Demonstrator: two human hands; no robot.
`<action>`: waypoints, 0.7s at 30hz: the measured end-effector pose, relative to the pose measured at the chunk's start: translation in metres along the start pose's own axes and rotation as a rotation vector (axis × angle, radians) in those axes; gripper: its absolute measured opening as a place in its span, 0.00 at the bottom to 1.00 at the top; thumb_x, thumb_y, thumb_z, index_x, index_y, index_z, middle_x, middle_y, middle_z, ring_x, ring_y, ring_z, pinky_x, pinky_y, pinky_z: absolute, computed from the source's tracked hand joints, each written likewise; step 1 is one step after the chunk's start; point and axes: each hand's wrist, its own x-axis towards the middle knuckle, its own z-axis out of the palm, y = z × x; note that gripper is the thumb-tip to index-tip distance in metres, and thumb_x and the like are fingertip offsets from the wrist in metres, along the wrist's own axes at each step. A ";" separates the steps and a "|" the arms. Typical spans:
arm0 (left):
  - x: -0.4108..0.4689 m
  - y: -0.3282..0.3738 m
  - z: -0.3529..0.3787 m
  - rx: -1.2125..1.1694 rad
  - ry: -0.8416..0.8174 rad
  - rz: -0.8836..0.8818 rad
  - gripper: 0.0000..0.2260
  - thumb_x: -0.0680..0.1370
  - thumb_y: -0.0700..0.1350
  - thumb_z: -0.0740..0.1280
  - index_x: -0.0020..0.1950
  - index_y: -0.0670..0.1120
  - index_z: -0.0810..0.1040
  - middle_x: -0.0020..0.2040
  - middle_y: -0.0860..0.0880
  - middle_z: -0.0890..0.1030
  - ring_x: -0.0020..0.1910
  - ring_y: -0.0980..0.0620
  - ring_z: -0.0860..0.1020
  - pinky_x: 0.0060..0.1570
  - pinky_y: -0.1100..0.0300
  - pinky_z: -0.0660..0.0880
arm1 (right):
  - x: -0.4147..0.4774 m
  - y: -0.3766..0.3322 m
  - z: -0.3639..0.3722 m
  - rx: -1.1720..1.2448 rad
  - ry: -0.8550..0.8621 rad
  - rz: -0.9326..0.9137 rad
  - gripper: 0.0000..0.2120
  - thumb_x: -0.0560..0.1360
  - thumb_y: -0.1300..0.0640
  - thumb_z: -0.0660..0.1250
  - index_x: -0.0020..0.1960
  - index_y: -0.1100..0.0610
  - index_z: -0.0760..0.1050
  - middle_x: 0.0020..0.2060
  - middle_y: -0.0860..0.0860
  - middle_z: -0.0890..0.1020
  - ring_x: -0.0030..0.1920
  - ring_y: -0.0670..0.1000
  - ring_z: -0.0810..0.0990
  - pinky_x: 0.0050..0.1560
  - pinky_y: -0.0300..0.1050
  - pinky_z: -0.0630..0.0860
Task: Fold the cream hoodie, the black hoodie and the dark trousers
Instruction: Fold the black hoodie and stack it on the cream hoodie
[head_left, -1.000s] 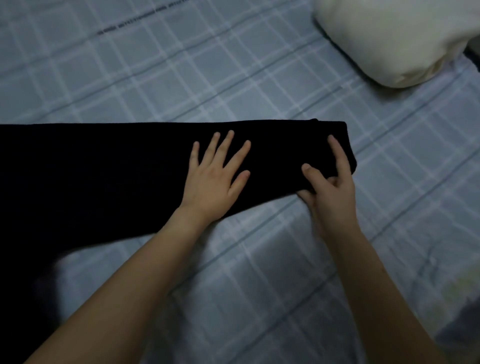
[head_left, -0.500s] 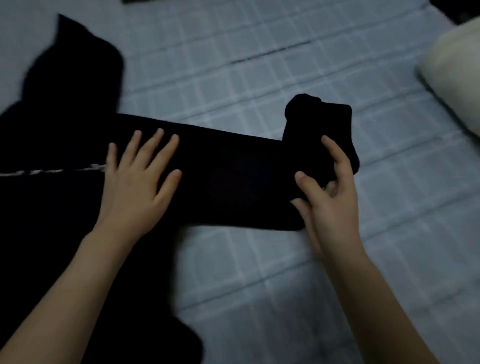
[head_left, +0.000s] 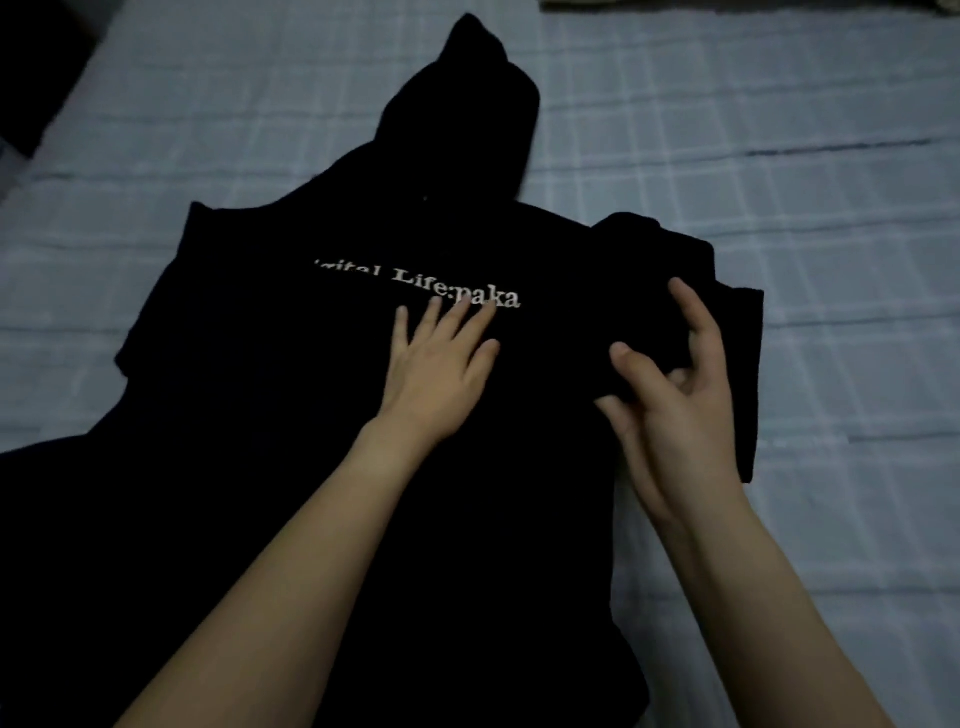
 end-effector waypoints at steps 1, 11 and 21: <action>-0.005 -0.008 -0.012 -0.022 0.050 0.056 0.26 0.80 0.58 0.47 0.78 0.55 0.59 0.79 0.51 0.60 0.79 0.48 0.54 0.76 0.44 0.45 | -0.003 0.001 0.012 0.001 -0.012 -0.005 0.27 0.78 0.67 0.66 0.70 0.42 0.71 0.62 0.46 0.79 0.54 0.41 0.83 0.46 0.39 0.80; -0.045 -0.143 -0.014 -0.105 0.027 -0.099 0.26 0.79 0.63 0.44 0.78 0.64 0.50 0.80 0.59 0.53 0.79 0.45 0.47 0.74 0.36 0.47 | -0.018 0.060 0.140 -0.013 -0.160 0.049 0.27 0.77 0.67 0.67 0.67 0.39 0.73 0.63 0.52 0.79 0.59 0.49 0.82 0.48 0.44 0.81; -0.078 -0.208 -0.060 -1.036 0.234 -0.223 0.18 0.83 0.43 0.58 0.73 0.53 0.70 0.72 0.57 0.70 0.70 0.65 0.66 0.71 0.68 0.60 | -0.030 0.101 0.183 -0.600 -0.425 -0.270 0.33 0.77 0.70 0.66 0.76 0.46 0.65 0.71 0.43 0.71 0.69 0.36 0.70 0.68 0.33 0.68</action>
